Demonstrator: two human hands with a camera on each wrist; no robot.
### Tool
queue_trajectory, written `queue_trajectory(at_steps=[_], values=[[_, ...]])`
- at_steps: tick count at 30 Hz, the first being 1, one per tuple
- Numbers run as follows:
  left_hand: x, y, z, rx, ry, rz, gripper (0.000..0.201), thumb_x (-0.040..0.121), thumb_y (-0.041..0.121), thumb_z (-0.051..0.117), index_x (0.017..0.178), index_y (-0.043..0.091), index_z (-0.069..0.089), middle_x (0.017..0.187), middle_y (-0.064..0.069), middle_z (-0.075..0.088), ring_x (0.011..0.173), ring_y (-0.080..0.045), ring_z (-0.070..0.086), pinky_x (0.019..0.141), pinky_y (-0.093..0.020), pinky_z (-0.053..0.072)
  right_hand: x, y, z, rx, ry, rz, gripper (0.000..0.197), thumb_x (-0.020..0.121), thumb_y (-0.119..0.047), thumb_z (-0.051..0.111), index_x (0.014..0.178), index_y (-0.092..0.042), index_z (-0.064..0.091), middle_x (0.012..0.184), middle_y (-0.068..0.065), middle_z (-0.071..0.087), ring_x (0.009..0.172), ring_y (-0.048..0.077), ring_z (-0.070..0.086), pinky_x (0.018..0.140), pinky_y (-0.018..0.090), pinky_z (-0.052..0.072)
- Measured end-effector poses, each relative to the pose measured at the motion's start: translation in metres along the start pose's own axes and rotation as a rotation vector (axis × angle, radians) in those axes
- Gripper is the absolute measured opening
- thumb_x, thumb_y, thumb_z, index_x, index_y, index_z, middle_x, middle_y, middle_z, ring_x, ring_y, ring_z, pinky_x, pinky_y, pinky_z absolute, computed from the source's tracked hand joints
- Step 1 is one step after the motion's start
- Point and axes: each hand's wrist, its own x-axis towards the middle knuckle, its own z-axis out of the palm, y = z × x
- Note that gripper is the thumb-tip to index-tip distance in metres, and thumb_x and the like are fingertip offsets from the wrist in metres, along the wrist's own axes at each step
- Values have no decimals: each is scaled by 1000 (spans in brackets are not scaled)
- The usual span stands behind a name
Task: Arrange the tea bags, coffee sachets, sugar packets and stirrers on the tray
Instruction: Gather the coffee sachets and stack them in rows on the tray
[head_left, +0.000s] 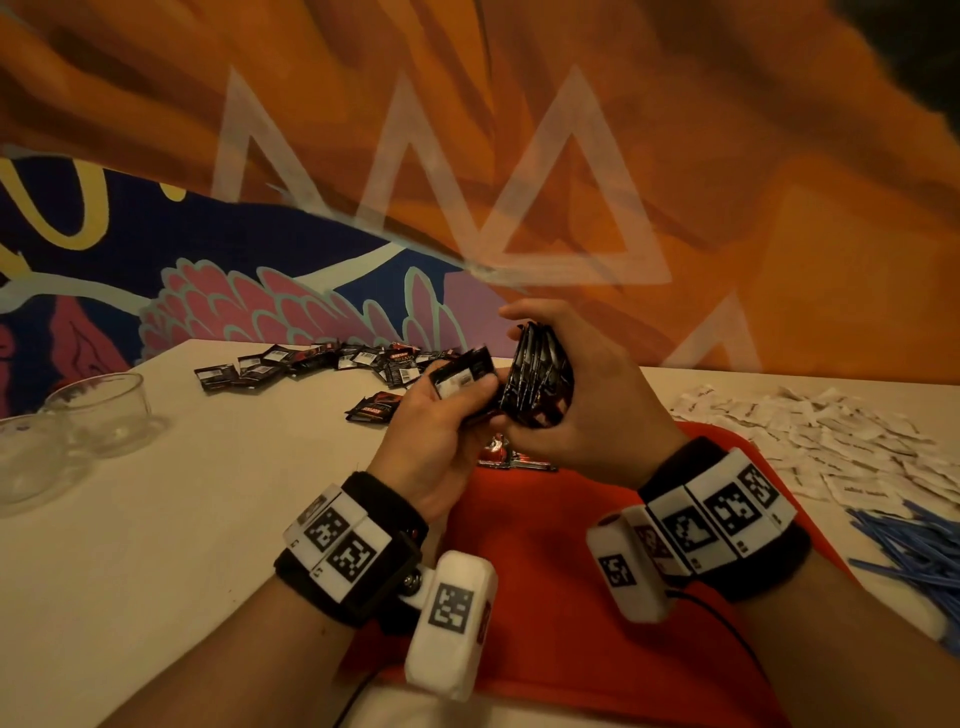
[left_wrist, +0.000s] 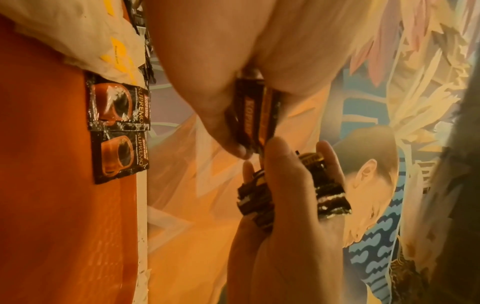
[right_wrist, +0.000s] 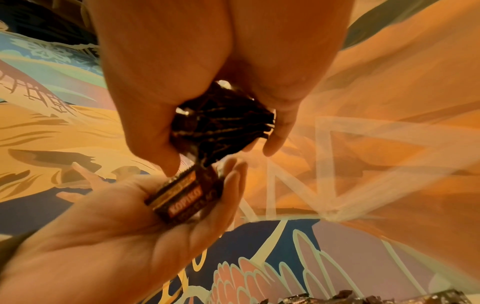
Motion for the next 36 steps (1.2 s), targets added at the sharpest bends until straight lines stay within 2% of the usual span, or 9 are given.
queue_trajectory(at_steps=[3,7,9,12,20,24,26,30,36], values=[[2,1,-1,68,108,66,43,92,-14,53,133,-4,48,108,-21,65,106,-34,64,93,-42,55,1,-2,-1,-8,-14,-3,82,66,-21,87,136,-25,44,116,-4,56,106,12,58,86,25,51],[0,1,1,145,122,85,40,93,-17,50,130,-2,49,107,-22,64,106,-39,63,86,-45,57,2,-7,3,-36,-65,-80,84,66,-22,87,138,-18,44,127,-5,54,116,15,56,93,37,51],[-1,3,3,162,136,64,27,98,-6,52,125,-2,53,103,-20,66,100,-38,63,78,-42,58,2,-8,4,-40,-83,-96,84,66,-22,86,139,-18,44,128,-4,55,117,17,56,93,40,51],[-5,8,7,92,161,-16,24,102,20,54,116,3,62,108,-22,68,100,-37,62,95,-54,51,2,-7,3,-56,-75,-105,84,67,-22,87,139,-18,44,128,-9,52,117,14,55,96,37,50],[-15,9,10,-110,-222,-230,80,88,71,37,138,12,55,136,-15,61,127,-30,59,103,-42,50,-1,-8,11,-60,-247,-19,104,58,-30,94,142,-35,32,132,-6,56,120,14,54,99,37,49],[-16,7,6,-78,-393,-214,62,72,45,85,121,11,69,121,-15,66,113,-30,65,93,-43,55,-1,-11,6,28,-306,27,116,49,-40,97,144,-37,30,136,-10,55,122,7,54,101,31,49],[-15,4,4,-62,-400,-203,50,65,32,92,108,11,74,105,-13,71,98,-27,71,80,-40,60,-1,-14,7,59,-341,39,121,46,-45,96,144,-41,27,139,-11,52,126,6,52,104,32,47],[-14,6,6,-41,-344,-195,28,83,17,72,110,8,70,101,-13,70,92,-26,71,76,-36,59,0,-15,-3,80,-314,27,120,45,-46,96,143,-43,27,146,-12,40,132,3,42,108,28,43],[-15,9,7,-12,-262,-219,37,86,31,63,116,9,68,101,-13,69,85,-24,68,72,-34,55,1,-12,-6,134,-179,117,91,47,-39,96,113,-30,34,134,-4,53,124,3,53,93,27,55]])
